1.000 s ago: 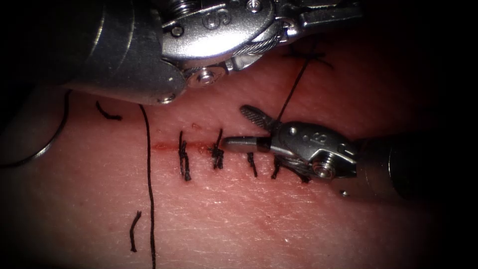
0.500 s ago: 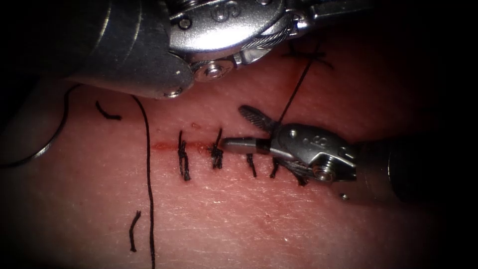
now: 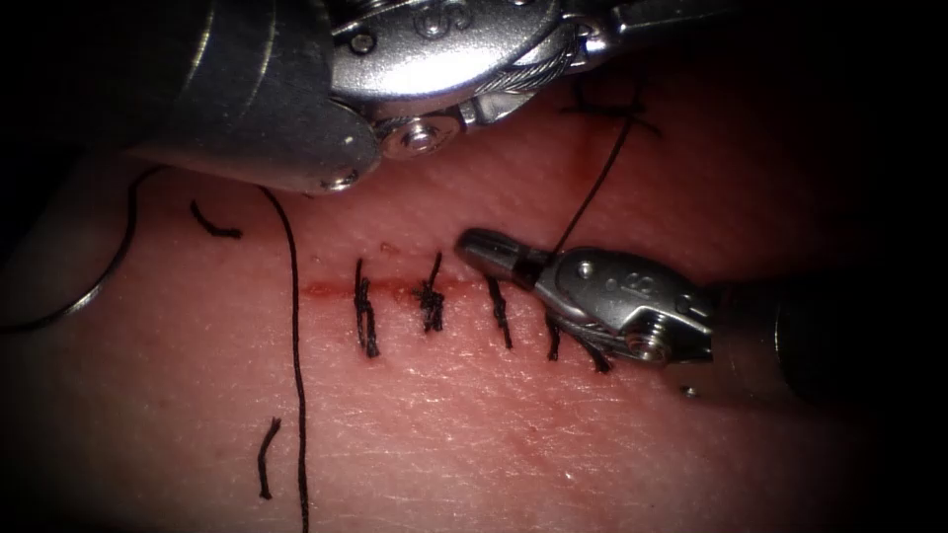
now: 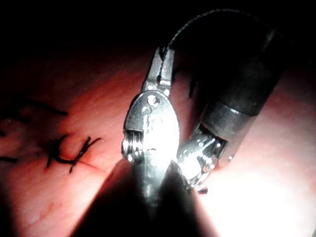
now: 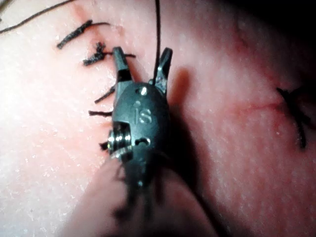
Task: Wound Closure
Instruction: Tension the suture with the left gripper with cutting it with the right gripper, then set down the suture from the left hand
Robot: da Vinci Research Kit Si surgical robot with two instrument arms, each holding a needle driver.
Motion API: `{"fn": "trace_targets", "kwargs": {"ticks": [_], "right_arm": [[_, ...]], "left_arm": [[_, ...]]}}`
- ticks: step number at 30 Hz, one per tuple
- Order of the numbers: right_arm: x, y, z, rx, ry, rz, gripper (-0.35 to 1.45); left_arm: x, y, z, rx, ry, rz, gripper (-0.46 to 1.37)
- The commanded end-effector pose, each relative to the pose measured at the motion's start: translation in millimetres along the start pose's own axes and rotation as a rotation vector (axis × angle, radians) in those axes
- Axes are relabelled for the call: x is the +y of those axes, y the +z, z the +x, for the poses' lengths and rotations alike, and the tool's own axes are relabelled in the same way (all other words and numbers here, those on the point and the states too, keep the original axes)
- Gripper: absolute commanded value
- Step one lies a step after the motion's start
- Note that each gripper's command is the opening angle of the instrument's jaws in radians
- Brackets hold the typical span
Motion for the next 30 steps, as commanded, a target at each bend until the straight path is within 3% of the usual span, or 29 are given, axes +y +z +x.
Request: {"fn": "trace_targets", "kwargs": {"ticks": [1, 6, 13, 23, 30], "right_arm": [[0.1, 0.0, -0.2, 0.001, 0.001, 0.004, 1.44], [0.3, -1.0, -0.5, 0.002, -0.003, 0.015, 1.44], [1.4, -4.1, -0.2, 0.012, -0.073, 0.035, 1.44], [4.6, -9.4, 0.5, 0.013, -0.103, -0.034, 1.44], [8.5, -14.8, 2.5, 0.012, -0.133, -0.113, 1.39]], "left_arm": [[-0.1, -0.1, 0.1, 0.001, -0.002, -0.004, -0.35], [-0.4, -0.6, 0.4, 0.004, 0.001, 0.000, -0.35], [-0.6, -0.8, 0.4, 0.006, 0.000, 0.001, -0.35], [-0.3, -0.5, 0.3, 0.007, 0.024, 0.006, -0.35], [0.1, -0.1, 0.0, 0.009, 0.181, 0.006, -0.35]]}}
